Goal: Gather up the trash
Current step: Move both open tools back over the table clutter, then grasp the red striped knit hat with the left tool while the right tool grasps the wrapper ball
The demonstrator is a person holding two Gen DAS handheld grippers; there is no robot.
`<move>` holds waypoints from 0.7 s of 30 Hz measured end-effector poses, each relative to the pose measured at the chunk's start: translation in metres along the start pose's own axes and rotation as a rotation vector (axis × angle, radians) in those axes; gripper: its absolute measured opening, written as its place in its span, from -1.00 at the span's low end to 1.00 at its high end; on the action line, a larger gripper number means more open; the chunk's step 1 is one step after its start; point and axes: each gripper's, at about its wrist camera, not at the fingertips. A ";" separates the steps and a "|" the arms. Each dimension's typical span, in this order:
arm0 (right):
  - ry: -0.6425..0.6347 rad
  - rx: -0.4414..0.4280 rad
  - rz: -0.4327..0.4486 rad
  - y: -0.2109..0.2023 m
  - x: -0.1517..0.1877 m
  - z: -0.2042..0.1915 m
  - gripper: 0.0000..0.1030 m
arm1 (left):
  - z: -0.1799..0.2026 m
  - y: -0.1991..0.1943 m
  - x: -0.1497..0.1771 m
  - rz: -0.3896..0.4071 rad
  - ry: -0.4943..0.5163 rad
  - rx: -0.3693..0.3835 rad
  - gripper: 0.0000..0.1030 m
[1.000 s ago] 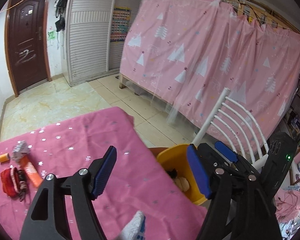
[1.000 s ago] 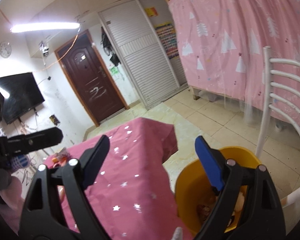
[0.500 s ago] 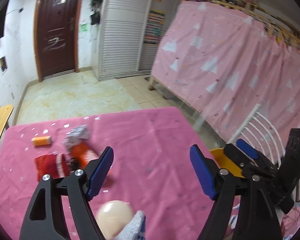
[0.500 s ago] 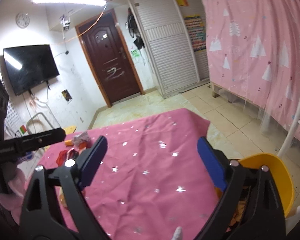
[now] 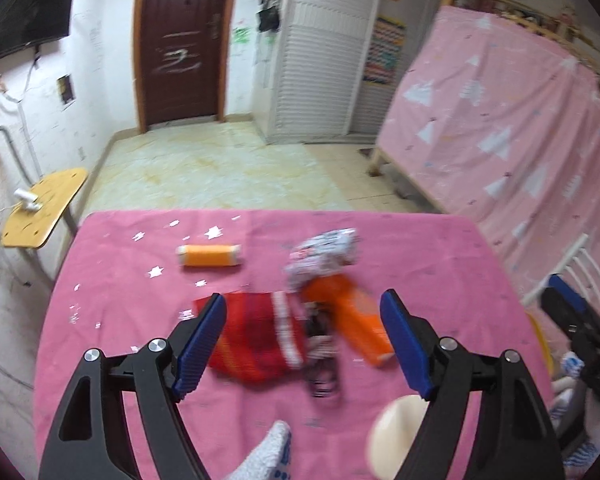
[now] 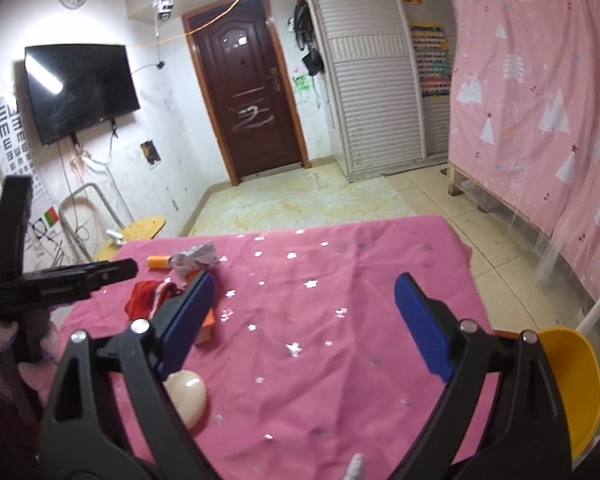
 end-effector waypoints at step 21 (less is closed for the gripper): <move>-0.102 -0.094 -0.112 0.065 -0.013 -0.059 0.73 | -0.026 0.072 0.012 -0.120 -0.012 -0.060 0.32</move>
Point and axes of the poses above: each gripper's, at about its wrist camera, not at the fingertips, and y roughly the way its jaws point, z to its right, x to its underside, and after that the axes turned 2 degrees about -z, right-handed
